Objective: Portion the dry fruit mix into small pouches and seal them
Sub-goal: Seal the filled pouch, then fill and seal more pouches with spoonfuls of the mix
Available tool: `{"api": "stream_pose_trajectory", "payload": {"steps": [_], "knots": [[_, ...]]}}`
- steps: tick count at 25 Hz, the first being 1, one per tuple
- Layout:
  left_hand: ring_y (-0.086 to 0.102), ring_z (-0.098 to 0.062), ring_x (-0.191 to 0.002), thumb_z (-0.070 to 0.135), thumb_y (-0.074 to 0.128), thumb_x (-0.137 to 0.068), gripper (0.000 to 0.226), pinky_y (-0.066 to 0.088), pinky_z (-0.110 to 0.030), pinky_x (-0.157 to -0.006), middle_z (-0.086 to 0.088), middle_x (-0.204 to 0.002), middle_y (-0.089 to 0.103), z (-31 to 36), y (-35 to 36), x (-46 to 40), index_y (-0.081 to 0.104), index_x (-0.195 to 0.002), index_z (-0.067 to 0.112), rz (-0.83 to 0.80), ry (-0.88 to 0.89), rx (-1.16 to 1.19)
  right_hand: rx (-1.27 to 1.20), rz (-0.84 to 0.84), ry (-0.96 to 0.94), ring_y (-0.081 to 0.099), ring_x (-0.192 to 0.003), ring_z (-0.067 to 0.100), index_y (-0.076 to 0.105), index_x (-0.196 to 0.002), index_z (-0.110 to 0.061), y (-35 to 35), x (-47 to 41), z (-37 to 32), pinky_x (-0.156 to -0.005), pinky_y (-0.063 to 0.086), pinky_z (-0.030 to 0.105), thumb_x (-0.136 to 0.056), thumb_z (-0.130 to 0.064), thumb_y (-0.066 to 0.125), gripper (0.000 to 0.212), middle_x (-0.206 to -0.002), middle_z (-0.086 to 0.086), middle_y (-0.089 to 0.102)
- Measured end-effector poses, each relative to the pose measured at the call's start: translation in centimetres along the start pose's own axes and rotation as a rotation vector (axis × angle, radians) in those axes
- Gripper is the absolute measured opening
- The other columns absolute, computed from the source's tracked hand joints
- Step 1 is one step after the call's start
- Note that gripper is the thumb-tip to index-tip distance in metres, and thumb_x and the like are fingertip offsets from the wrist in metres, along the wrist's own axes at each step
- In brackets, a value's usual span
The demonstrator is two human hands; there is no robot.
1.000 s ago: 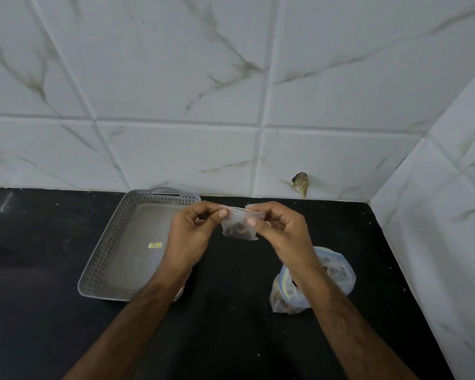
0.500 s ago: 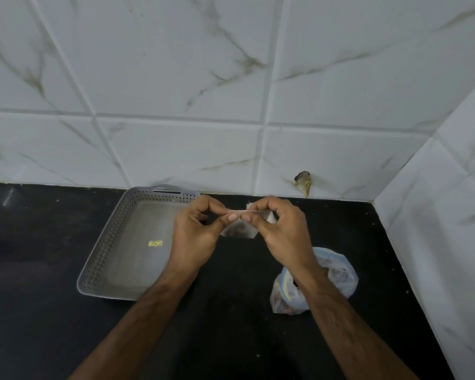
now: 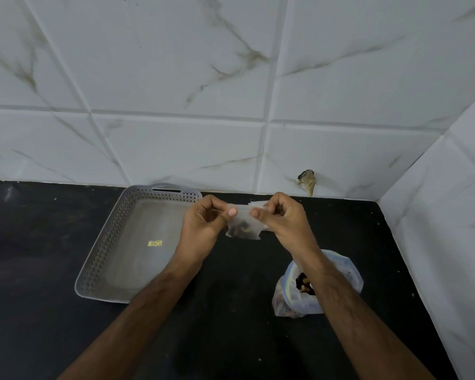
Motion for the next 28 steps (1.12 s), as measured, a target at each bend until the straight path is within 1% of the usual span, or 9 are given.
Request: {"api": "stream_pose_trajectory", "payload": {"steps": [2,4,7,12,16,20,23,26,28], "knots": [[0.070,-0.021,-0.077,0.008,0.068,-0.092,0.009,0.059,-0.034,-0.064,-0.004,-0.081,0.071,-1.8,-0.4,-0.9,0.062,-0.086,0.007,0.027,-0.120,0.075,-0.110,-0.118,0.137,0.069,-0.099,0.014,0.064,-0.105,-0.011,0.7,-0.9,2.2,-0.088,0.058,0.036,-0.075,-0.052,0.078,0.052,-0.103,0.003,0.071],[0.070,-0.023,-0.075,0.009,0.067,-0.095,0.007,0.058,-0.034,-0.057,-0.010,-0.083,0.070,-3.7,-0.7,-1.9,0.062,-0.090,0.005,0.034,-0.217,0.107,-0.161,-0.183,0.196,0.069,-0.111,0.023,0.067,-0.114,-0.009,1.4,-1.7,3.9,-0.098,0.056,0.040,-0.088,-0.039,0.073,0.040,-0.114,0.011,0.071],[0.071,-0.026,-0.078,0.014,0.068,-0.095,0.018,0.060,-0.038,-0.060,-0.014,-0.088,0.071,-6.7,-1.3,-3.3,0.061,-0.101,-0.002,0.079,-0.317,0.084,-0.156,-0.145,0.224,0.072,-0.103,0.024,0.068,-0.107,0.001,1.9,-3.6,5.6,-0.090,0.060,0.036,-0.097,-0.019,0.067,0.022,-0.109,0.016,0.073],[0.074,-0.024,-0.092,0.014,0.064,-0.098,0.007,0.063,-0.040,-0.069,-0.012,-0.103,0.072,-12.0,-1.8,-5.7,0.062,-0.102,0.008,0.151,-0.421,-0.055,0.031,-0.099,0.318,0.075,-0.086,0.018,0.070,-0.105,-0.005,2.3,-7.8,9.0,-0.078,0.063,0.036,-0.097,-0.015,0.067,0.014,-0.100,0.007,0.075],[0.074,-0.028,-0.089,0.015,0.058,-0.102,0.009,0.064,-0.050,-0.072,-0.006,-0.094,0.072,-15.5,-1.8,-8.4,0.062,-0.095,0.017,0.182,-0.457,-0.283,0.113,-0.057,0.394,0.076,-0.078,0.021,0.067,-0.105,-0.002,2.7,-11.0,12.0,-0.070,0.064,0.036,-0.099,-0.013,0.063,0.013,-0.096,0.013,0.075],[0.069,-0.019,-0.082,0.015,0.053,-0.102,0.015,0.061,-0.039,-0.073,-0.002,-0.090,0.070,-17.7,-2.5,-10.9,0.058,-0.090,0.021,0.115,-0.412,-0.604,0.135,-0.082,0.475,0.076,-0.081,0.033,0.065,-0.104,0.000,3.7,-13.2,14.8,-0.069,0.065,0.041,-0.101,-0.013,0.060,0.014,-0.092,0.022,0.074],[0.064,-0.018,-0.086,0.013,0.053,-0.102,0.009,0.050,-0.028,-0.073,-0.006,-0.100,0.070,-18.1,-2.5,-11.9,0.061,-0.104,0.013,0.081,-0.393,-0.748,0.184,-0.099,0.501,0.077,-0.078,0.032,0.063,-0.104,-0.003,4.3,-14.4,16.5,-0.072,0.065,0.044,-0.101,-0.012,0.058,0.011,-0.092,0.021,0.073],[0.065,-0.025,-0.101,0.014,0.054,-0.101,0.025,0.052,-0.033,-0.082,-0.010,-0.114,0.067,-19.4,-1.7,-11.8,0.054,-0.125,0.006,-0.011,-0.471,-0.802,0.240,-0.135,0.500,0.076,-0.087,0.034,0.062,-0.110,-0.006,4.6,-15.2,17.1,-0.079,0.064,0.045,-0.097,-0.008,0.058,0.013,-0.100,0.022,0.073],[0.064,-0.031,-0.111,0.008,0.057,-0.097,0.035,0.052,-0.035,-0.089,-0.016,-0.124,0.065,-20.6,-1.3,-11.1,0.047,-0.130,0.004,-0.054,-0.504,-0.776,0.260,-0.164,0.486,0.074,-0.094,0.033,0.060,-0.121,-0.008,4.0,-15.8,16.9,-0.086,0.062,0.044,-0.094,-0.007,0.064,0.028,-0.108,0.021,0.071]]}}
Point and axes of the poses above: each hand's wrist, its own x-axis away from the middle knuckle, its own y-axis out of the palm, z = x × y, the point moved 6 cm from there along -x, towards the middle knuckle
